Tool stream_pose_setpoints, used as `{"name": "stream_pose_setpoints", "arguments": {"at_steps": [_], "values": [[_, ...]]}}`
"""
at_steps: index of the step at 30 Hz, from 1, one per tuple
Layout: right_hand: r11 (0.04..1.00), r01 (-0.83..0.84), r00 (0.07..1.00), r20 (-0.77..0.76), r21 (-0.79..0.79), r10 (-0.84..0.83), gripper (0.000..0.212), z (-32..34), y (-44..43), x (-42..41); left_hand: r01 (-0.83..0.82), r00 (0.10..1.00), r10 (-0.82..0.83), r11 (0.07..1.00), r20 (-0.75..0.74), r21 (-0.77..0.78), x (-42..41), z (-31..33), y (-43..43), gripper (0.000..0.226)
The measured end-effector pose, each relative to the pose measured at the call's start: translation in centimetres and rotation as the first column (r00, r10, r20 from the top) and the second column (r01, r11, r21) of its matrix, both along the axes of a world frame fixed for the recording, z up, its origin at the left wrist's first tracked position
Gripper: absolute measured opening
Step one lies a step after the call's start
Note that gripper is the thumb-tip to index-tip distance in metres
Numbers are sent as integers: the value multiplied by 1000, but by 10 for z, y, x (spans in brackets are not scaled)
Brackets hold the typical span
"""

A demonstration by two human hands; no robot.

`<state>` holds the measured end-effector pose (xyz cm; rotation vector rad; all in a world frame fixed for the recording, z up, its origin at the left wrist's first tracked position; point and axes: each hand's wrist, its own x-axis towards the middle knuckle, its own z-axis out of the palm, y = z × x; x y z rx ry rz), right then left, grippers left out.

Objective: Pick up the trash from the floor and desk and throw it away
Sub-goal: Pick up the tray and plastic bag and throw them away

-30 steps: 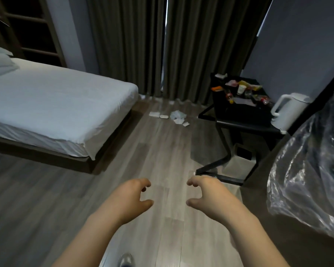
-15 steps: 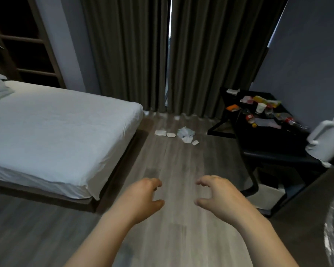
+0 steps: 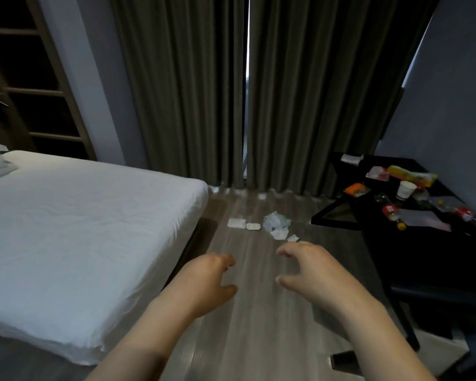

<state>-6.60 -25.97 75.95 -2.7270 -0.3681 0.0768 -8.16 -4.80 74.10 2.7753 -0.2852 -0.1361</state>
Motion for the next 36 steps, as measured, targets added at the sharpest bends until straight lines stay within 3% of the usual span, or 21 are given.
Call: {"name": "stream_pose_setpoints", "arguments": {"at_steps": [5, 15, 27, 36], "values": [[999, -16, 1000, -5, -36, 16, 49, 1, -9, 86, -15, 1000, 15, 1000, 12, -6, 81, -3, -2, 52], [999, -4, 990, -143, -39, -2, 53, -34, 1, 238, -42, 979, 40, 999, -200, -5, 243, -45, 15, 55], [991, 136, 955, -263, -16, -135, 49, -59, 52, 423, 62, 982, -69, 997, -178, -44, 464, -68, 76, 55], [980, 196, 923, -334, -22, -192, 50, -76, 70, 534, 105, 964, -117, 992, -238, -64, 580, -88, 94, 53]]}}
